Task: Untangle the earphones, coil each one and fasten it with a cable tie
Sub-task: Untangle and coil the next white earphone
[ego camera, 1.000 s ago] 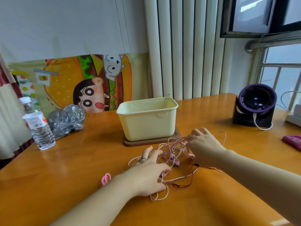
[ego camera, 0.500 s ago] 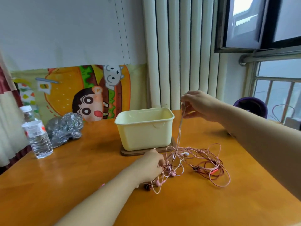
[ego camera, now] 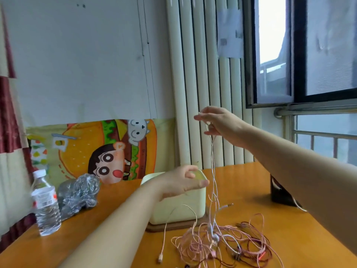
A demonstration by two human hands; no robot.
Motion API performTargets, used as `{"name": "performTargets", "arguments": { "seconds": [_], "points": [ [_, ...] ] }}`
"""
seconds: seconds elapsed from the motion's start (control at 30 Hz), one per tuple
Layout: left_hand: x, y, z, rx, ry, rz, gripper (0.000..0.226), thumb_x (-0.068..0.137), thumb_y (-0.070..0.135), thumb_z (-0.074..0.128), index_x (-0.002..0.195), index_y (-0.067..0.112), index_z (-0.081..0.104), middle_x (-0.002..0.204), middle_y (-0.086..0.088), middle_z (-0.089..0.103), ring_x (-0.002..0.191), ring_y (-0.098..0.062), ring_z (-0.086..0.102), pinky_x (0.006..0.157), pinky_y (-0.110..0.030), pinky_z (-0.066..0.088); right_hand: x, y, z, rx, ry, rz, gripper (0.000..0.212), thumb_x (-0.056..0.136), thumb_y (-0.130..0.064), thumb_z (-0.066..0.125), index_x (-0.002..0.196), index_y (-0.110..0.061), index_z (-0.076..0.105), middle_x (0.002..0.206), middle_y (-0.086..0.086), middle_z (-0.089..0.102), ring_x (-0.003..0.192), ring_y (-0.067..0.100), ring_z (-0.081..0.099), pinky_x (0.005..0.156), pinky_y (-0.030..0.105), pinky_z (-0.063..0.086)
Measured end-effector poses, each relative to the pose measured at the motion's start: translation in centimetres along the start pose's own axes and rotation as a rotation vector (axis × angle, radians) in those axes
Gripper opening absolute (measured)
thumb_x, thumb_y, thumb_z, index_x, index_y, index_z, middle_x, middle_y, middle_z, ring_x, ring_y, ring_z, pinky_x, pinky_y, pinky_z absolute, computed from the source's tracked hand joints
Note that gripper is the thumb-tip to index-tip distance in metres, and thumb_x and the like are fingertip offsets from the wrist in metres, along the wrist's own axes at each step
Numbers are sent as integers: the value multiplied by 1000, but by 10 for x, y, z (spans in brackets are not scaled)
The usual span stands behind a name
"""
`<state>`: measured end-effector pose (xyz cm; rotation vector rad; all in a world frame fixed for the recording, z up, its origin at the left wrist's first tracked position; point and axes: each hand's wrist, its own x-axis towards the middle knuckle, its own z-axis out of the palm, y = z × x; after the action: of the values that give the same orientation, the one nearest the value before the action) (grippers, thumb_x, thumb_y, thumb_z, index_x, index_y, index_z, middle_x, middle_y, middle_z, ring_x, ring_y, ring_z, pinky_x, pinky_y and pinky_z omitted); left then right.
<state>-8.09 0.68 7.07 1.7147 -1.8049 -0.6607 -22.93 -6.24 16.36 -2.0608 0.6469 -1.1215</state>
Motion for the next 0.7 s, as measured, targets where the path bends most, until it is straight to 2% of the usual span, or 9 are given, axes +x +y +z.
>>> {"name": "performTargets", "arguments": {
  "seconds": [0.1,0.23,0.3,0.33,0.4,0.43,0.5,0.63,0.7],
  "points": [
    [4,27,-13,-343,156,96,71,89,47,56,148,22,25,152,0,35,134,-19,39,109,-42,33,1,-17,-2,42,-33,-33,20,95,-9,43,83,-7,58,90,8,69,55,9,33,64,26,35],
    [17,58,-26,-668,272,159,59,95,28,55,147,16,29,151,-4,34,132,-24,40,112,-53,25,6,-34,-2,232,-88,-23,24,94,-7,41,72,-5,51,64,6,57,43,8,42,81,31,50],
    [20,68,-29,-684,248,150,32,96,23,54,127,17,53,135,-3,52,114,-20,52,110,-51,26,6,-39,1,336,-126,-5,25,94,-6,40,70,-5,49,57,6,49,37,8,38,78,35,51],
    [20,71,-28,-691,235,132,15,96,20,53,109,18,60,116,-1,60,101,-17,57,110,-51,26,5,-39,1,349,-131,5,24,94,-6,40,73,-4,50,57,6,46,35,8,36,71,33,50],
    [18,70,-28,-706,272,83,12,97,18,50,89,17,59,85,0,58,83,-15,61,111,-51,26,2,-37,-1,308,-127,21,20,96,-8,41,82,-2,54,57,6,42,35,8,34,54,23,47],
    [17,67,-29,-716,289,69,13,98,19,50,89,16,59,81,0,55,81,-15,61,112,-52,27,1,-34,-3,274,-123,28,19,97,-9,41,86,-1,55,57,4,42,36,7,34,51,21,46],
    [14,61,-31,-757,245,95,7,96,21,54,96,16,59,92,0,57,89,-17,61,111,-54,27,-1,-25,-5,229,-118,47,19,98,-11,42,89,-3,57,58,3,42,37,5,36,51,19,46],
    [13,54,-28,-800,11,136,41,91,29,57,129,15,52,122,0,58,117,-20,53,108,-52,30,-3,-16,0,243,-135,67,20,98,-12,44,88,-2,59,58,5,45,42,8,41,43,17,38],
    [12,54,-23,-784,-1,160,29,94,28,53,120,14,56,109,1,62,112,-19,56,105,-48,33,-2,-15,4,238,-151,60,20,97,-13,46,86,-3,61,59,4,49,50,13,43,46,18,37]
  ]
}}
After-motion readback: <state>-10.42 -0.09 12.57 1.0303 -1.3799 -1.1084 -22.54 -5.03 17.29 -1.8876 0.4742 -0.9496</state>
